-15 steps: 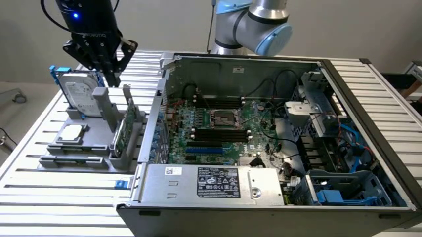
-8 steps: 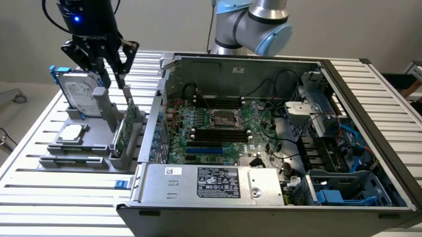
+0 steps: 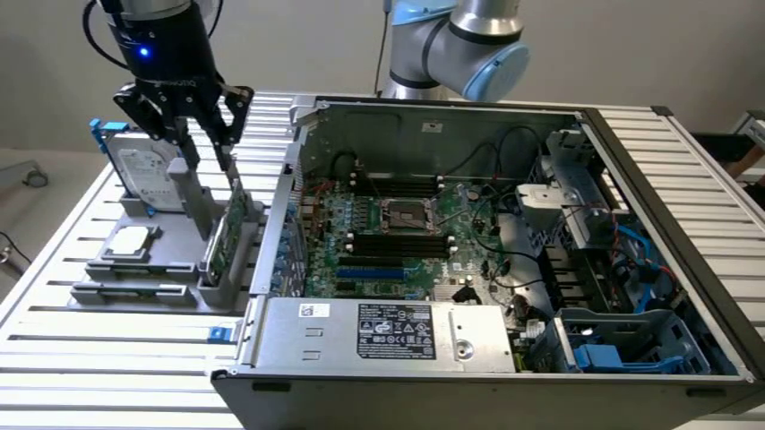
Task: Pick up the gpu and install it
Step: 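Pick up the gpu and move the gpu toward the slot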
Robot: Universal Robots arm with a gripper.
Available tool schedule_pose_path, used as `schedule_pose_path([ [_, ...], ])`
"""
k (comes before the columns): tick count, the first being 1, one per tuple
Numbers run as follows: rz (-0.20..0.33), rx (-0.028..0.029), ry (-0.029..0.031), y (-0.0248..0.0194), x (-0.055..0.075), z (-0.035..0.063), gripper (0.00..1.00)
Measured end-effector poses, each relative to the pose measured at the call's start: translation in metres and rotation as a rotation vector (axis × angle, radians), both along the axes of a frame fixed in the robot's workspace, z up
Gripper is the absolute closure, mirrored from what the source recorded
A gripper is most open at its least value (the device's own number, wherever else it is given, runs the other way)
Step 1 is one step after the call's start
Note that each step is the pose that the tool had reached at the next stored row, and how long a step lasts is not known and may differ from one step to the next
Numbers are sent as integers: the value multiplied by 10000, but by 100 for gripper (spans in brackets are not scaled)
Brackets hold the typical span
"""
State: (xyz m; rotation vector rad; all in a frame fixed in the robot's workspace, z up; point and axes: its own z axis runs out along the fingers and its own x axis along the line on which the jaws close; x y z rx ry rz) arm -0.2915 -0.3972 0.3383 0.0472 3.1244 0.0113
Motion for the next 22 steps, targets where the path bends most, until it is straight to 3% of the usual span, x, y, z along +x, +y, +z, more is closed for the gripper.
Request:
schedule_pose_path([
  [1, 0, 0, 1, 0, -3, -18, 55],
  [22, -1, -1, 1, -40, -112, -400, 55],
])
